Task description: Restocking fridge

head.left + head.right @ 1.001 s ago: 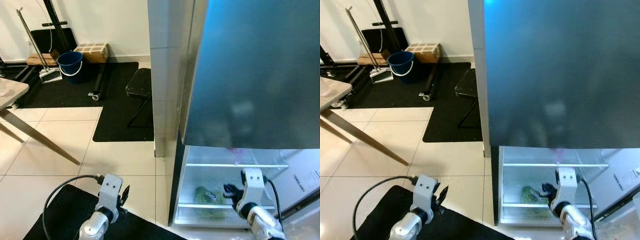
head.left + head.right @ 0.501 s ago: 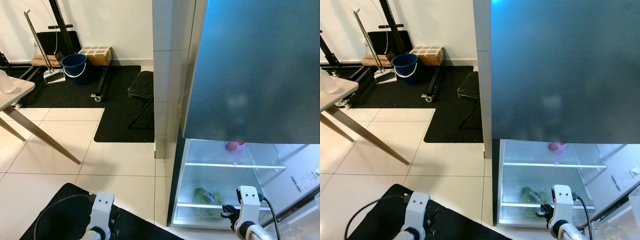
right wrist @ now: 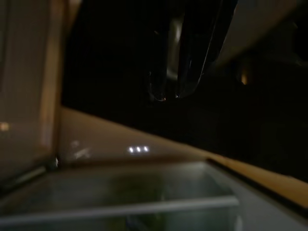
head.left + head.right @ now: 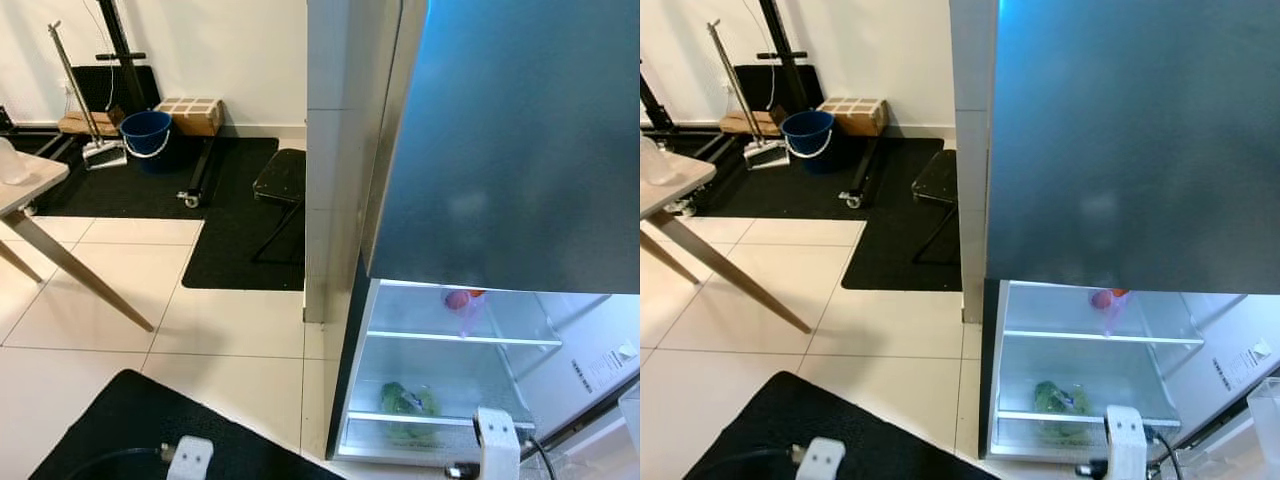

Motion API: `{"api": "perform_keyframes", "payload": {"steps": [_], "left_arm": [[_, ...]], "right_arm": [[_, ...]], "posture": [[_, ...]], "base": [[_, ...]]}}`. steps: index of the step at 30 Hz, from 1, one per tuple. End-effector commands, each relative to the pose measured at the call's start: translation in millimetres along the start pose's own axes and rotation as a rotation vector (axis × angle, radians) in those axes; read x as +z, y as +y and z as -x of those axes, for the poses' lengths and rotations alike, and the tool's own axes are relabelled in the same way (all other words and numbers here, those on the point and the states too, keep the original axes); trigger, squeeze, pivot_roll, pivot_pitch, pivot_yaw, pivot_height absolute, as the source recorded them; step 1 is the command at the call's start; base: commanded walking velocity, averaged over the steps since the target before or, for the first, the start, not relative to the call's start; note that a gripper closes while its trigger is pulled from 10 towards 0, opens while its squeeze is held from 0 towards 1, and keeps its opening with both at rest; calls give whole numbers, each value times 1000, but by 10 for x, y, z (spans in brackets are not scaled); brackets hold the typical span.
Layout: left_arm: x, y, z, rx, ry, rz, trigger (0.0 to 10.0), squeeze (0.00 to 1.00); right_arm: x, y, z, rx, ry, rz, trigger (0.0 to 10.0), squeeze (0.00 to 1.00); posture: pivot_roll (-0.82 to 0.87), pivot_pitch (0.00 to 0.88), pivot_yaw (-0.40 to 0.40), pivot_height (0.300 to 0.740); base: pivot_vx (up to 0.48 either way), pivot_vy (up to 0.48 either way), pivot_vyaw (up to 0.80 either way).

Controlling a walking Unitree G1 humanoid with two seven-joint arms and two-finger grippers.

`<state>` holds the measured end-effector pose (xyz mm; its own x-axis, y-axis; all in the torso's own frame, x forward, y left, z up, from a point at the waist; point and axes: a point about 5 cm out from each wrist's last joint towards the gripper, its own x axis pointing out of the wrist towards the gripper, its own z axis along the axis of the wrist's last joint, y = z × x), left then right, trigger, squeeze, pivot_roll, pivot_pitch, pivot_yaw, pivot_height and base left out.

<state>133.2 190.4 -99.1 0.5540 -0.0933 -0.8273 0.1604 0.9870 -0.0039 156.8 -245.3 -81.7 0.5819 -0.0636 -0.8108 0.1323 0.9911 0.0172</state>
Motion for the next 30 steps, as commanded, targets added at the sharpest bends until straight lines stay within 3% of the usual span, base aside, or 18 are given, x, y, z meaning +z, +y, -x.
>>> {"api": "perform_keyframes", "payload": {"steps": [1, 6, 13, 20, 30], "left_arm": [[16, 40, -5, 15, 17, -22, 10000, 0], [79, 23, -34, 27, 17, -18, 10000, 0], [69, -11, -47, 21, 55, -70, 10000, 0], [62, -48, -64, 22, 103, -148, 10000, 0], [-32, -57, -46, 44, 155, -164, 10000, 0]], "right_arm": [[-170, 29, 23, -17, 67, 7, 10000, 0], [-313, 62, 45, -40, 138, 61, 10000, 0], [-301, 147, 20, -34, 152, 86, 10000, 0], [-245, 276, -21, -4, 160, 168, 10000, 0], [-260, 192, -5, -33, 177, 193, 10000, 0]], "posture": [[74, 0, -11, 740], [86, 0, -11, 740], [99, 0, -7, 740], [103, 0, -8, 740], [95, 0, -12, 740]], "base": [[0, 0, 0], [0, 0, 0], [0, 0, 0], [0, 0, 0], [0, 0, 0]]}}
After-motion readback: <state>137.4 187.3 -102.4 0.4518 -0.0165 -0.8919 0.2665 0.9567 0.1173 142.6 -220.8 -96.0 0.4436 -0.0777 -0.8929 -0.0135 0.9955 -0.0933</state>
